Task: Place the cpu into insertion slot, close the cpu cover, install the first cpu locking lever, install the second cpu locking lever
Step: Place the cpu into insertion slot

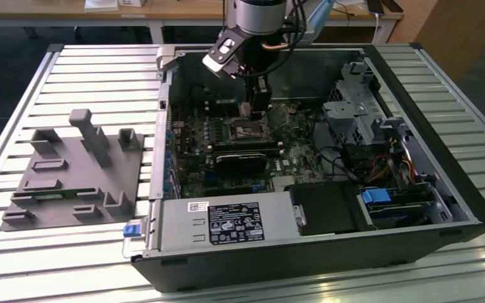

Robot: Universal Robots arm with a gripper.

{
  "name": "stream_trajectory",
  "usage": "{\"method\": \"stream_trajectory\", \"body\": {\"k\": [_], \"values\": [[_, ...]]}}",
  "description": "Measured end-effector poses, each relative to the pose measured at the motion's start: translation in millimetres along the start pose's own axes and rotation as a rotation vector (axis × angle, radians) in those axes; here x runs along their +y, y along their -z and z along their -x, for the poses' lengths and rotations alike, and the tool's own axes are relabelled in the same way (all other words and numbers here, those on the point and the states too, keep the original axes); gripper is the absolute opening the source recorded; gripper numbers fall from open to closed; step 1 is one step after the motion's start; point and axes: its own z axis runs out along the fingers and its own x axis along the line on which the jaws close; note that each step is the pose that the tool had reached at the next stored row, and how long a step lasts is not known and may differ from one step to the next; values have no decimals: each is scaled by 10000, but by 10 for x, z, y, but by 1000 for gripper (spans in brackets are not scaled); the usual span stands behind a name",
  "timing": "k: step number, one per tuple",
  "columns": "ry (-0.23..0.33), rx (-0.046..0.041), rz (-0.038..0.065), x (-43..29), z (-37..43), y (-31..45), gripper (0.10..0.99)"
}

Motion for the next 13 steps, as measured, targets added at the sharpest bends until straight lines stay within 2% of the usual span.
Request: {"method": "stream_trajectory", "body": {"k": [13], "values": [[-103, -2, -5, -9, -21, -229, 541]]}}
